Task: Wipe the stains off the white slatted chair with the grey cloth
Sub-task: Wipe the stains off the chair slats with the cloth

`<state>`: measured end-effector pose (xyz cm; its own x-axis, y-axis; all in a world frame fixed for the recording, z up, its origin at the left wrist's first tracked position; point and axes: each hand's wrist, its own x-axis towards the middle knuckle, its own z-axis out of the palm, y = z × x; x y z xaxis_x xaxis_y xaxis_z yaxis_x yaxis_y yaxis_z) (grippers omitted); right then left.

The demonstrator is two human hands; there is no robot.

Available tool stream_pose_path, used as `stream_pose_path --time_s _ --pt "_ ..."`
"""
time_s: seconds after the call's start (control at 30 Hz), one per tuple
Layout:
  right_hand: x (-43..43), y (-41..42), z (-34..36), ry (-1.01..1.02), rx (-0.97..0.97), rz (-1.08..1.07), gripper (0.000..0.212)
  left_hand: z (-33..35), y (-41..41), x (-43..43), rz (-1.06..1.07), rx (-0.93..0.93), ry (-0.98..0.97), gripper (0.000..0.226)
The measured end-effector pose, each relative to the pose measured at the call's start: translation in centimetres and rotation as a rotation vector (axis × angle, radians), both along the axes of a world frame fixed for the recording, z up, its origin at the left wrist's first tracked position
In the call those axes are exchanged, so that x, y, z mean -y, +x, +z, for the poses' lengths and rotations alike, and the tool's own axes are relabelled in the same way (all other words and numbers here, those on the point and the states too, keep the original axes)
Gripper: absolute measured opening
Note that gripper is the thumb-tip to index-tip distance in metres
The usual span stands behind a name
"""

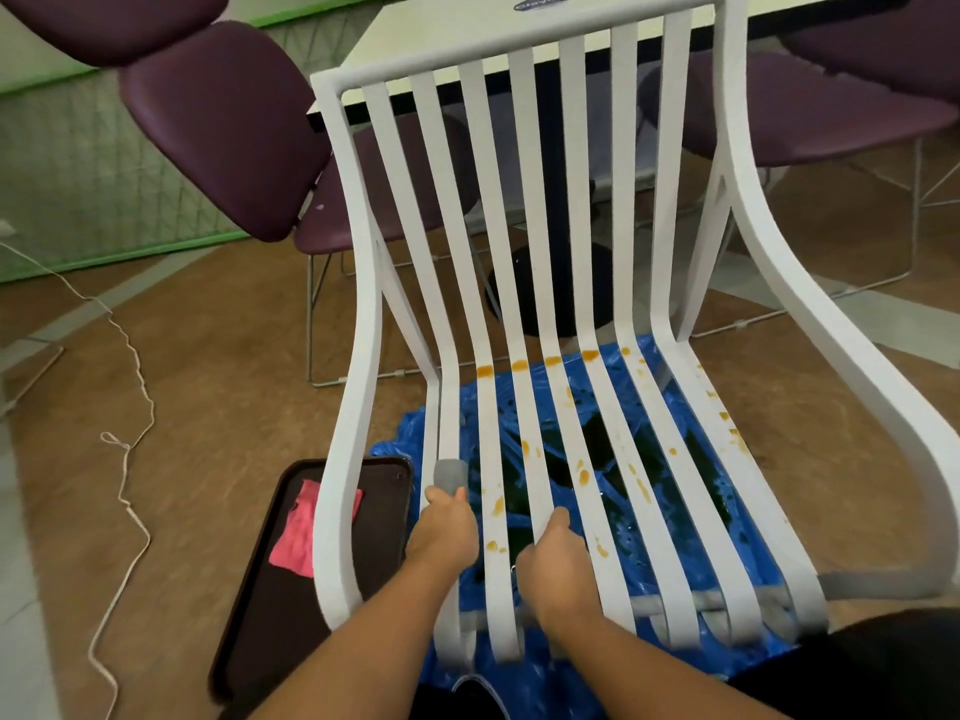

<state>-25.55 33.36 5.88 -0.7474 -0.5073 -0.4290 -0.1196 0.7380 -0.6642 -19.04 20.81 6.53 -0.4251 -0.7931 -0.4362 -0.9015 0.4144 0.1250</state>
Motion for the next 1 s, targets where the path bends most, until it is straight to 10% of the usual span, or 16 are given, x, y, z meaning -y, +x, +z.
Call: stream_pose_path --time_s 0.23,1.0 --pt "-0.2 0.2 0.4 -0.015 0.007 -0.002 0.023 -0.8 3.9 -5.1 0.327 -0.229 0.113 0.029" --pt "0.1 -0.2 -0.3 0.050 0.015 0.021 0.030 -0.4 -8.5 8.9 0.360 -0.196 0.079 0.050"
